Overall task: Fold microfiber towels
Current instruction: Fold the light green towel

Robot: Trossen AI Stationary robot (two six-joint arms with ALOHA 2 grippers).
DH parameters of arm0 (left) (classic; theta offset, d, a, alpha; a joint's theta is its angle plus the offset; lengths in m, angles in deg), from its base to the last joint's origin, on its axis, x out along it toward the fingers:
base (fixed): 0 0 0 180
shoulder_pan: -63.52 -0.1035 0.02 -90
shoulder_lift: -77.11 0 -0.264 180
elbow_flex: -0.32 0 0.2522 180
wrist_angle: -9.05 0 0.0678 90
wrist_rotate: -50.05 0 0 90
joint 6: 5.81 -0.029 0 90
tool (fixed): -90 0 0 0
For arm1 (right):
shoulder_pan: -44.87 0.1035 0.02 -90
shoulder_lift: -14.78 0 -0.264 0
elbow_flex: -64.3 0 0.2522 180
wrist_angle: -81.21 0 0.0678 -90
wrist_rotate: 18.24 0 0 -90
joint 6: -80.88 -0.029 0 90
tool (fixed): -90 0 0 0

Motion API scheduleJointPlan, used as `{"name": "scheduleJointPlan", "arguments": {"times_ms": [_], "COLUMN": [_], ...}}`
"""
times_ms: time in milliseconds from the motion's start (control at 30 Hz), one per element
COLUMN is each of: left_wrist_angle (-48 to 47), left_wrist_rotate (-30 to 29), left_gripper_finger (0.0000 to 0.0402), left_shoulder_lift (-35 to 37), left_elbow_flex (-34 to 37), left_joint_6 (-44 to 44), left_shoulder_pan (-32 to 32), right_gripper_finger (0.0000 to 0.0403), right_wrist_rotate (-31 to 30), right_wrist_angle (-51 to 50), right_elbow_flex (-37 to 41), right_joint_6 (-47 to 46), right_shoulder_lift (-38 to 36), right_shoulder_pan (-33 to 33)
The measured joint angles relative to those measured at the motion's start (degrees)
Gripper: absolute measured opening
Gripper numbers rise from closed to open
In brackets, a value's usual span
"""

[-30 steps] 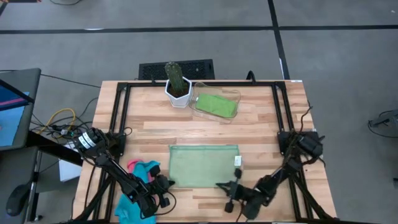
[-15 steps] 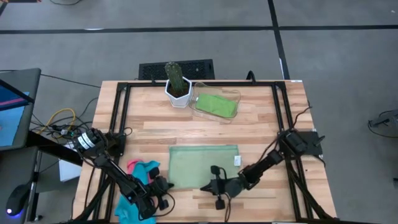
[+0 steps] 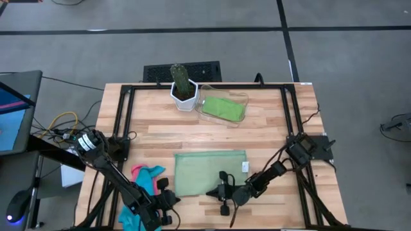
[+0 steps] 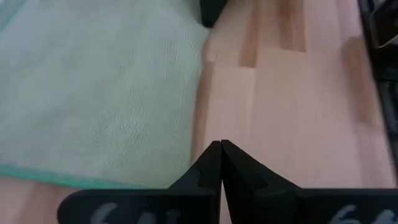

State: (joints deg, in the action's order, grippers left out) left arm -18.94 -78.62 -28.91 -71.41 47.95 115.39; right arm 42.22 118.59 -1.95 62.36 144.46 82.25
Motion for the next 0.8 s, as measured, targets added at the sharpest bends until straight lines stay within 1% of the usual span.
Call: {"name": "scheduleJointPlan", "arguments": {"times_ms": [67,100,133,167,233,367,467,567,633,800], "left_wrist_angle": [-4.8,-5.8,-5.3,-3.6,3.5,15.9,24.3,32.3,36.1,34.1], "left_wrist_rotate": [-1.3,-3.5,-7.0,-10.8,-16.1,-20.7,-20.8,-17.1,-15.6,-14.0], "left_gripper_finger": [0.0000,0.0000,0.0000,0.0000,0.0000,0.0000,0.0000,0.0000,0.0000,0.0000], "left_shoulder_lift": [0.9,1.2,1.3,1.3,0.7,-4.0,-8.6,-13.4,-15.3,-17.9], "left_elbow_flex": [-1.9,-2.5,-3.0,-3.1,-2.7,-1.4,-1.4,-1.3,-1.4,-1.4], "left_joint_6": [0.1,0.2,0.3,0.3,-2.2,-9.9,-12.6,-17.8,-19.5,-14.5], "left_shoulder_pan": [0.3,0.6,0.8,1.0,0.8,-0.4,-2.2,-4.3,-5.1,-5.6], "right_gripper_finger": [0.0009,0.0009,0.0009,0.0009,0.0009,0.0009,0.0010,0.0010,0.0010,0.0010], "right_wrist_rotate": [-0.8,-1.2,-1.7,-2.1,-2.4,-2.5,-2.8,-3.1,-3.7,-5.2], "right_wrist_angle": [-0.5,-0.5,-0.5,-0.5,-0.2,-1.1,-1.4,-1.9,-1.8,-1.5], "right_elbow_flex": [0.1,0.1,0.1,0.2,0.4,0.5,0.4,0.4,0.4,-0.4], "right_joint_6": [-0.8,-0.9,-1.0,-1.2,-1.4,-1.1,0.6,1.1,1.8,1.9], "right_shoulder_lift": [-0.2,-0.2,-0.3,-0.5,-1.1,-3.0,-4.9,-6.1,-6.8,-6.5], "right_shoulder_pan": [0.5,0.7,0.9,1.1,1.4,2.1,2.5,2.9,3.0,2.9]}}
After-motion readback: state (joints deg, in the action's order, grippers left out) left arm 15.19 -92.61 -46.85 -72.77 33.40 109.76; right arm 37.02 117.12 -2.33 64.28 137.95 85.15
